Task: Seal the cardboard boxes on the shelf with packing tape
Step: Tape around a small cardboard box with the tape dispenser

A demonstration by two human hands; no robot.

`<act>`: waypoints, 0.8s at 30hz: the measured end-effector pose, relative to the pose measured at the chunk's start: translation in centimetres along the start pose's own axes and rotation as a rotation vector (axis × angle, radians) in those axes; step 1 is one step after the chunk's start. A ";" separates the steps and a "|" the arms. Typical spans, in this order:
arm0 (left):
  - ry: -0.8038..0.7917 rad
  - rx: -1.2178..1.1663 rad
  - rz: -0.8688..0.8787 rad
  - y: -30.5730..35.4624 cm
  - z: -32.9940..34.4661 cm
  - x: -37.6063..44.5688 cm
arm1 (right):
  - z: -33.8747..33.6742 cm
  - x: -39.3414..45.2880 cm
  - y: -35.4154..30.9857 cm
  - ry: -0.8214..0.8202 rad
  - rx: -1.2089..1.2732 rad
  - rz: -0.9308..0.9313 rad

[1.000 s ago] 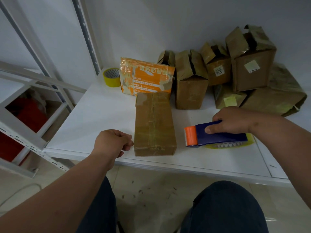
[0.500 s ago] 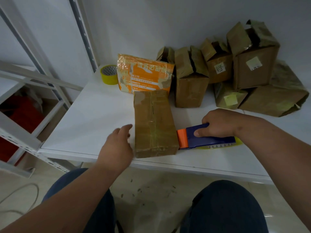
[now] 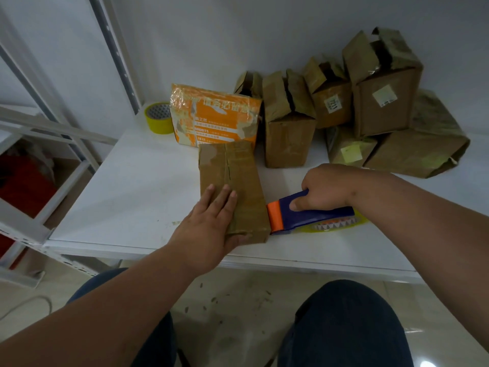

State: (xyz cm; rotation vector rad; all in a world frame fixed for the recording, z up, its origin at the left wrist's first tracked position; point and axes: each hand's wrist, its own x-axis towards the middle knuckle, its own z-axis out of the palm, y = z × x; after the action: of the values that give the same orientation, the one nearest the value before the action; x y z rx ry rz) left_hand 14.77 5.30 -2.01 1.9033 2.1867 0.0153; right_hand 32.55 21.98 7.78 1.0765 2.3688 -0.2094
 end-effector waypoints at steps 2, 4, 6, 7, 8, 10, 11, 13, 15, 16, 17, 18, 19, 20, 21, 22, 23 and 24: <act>-0.006 0.004 -0.008 0.2 -0.2 -0.1 | -0.8 0.5 -0.8 -0.037 0.012 0.026; -0.011 0.012 -0.016 0.3 -0.2 -0.1 | -1.5 1.0 -1.4 -0.087 0.053 0.063; -0.015 0.025 -0.020 0.4 -0.2 0.0 | -2.1 1.3 -1.6 -0.139 0.117 0.097; -0.017 0.026 -0.021 0.4 -0.2 0.0 | -2.3 1.4 -1.5 -0.163 0.156 0.111; -0.017 0.026 -0.019 0.4 -0.2 0.0 | -2.3 1.5 -1.4 -0.184 0.198 0.125; -0.009 0.026 -0.015 0.3 -0.1 0.0 | -1.9 1.8 -1.3 -0.239 0.256 0.153; -0.010 0.023 -0.012 0.2 -0.1 0.0 | -1.5 1.9 -1.2 -0.272 0.265 0.160; -0.015 0.027 0.011 -0.1 -0.3 -0.1 | -0.5 2.1 -0.9 -0.296 0.299 0.184; -0.043 0.062 0.051 -0.6 -0.6 -0.3 | -0.2 1.9 0.1 -0.234 0.398 0.210; -0.059 0.089 0.069 -1.0 -0.7 -0.5 | -0.3 1.6 0.9 -0.182 0.437 0.223; -0.064 0.119 0.079 -1.4 -0.9 -0.7 | -0.4 1.1 1.6 -0.131 0.445 0.235; -0.067 0.149 0.080 -1.8 -1.1 -0.9 | -0.4 0.6 2.4 -0.080 0.422 0.244; -0.067 0.179 0.076 -2.0 -1.3 -1.1 | -0.4 -0.1 3.0 -0.027 0.379 0.246; -0.067 0.202 0.076 -2.1 -1.6 -1.2 | -0.2 -0.8 3.6 0.030 0.337 0.236; -0.068 0.210 0.080 -2.0 -1.8 -1.3 | 0.2 -1.5 4.0 0.090 0.320 0.218; -0.073 0.195 0.080 -1.6 -2.0 -1.3 | 0.6 -2.2 4.2 0.151 0.342 0.204; -0.073 0.157 0.070 -1.2 -1.9 -1.4 | 1.2 -3.1 4.4 0.213 0.395 0.190; -0.061 0.110 0.050 -0.8 -1.8 -1.4 | 1.7 -4.0 4.3 0.274 0.452 0.170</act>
State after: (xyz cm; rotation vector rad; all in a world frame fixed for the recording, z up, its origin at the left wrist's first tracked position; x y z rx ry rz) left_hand 13.84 4.06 -0.15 1.9883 2.1403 -0.1552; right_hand 38.60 21.65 8.74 1.5976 2.5158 -0.5899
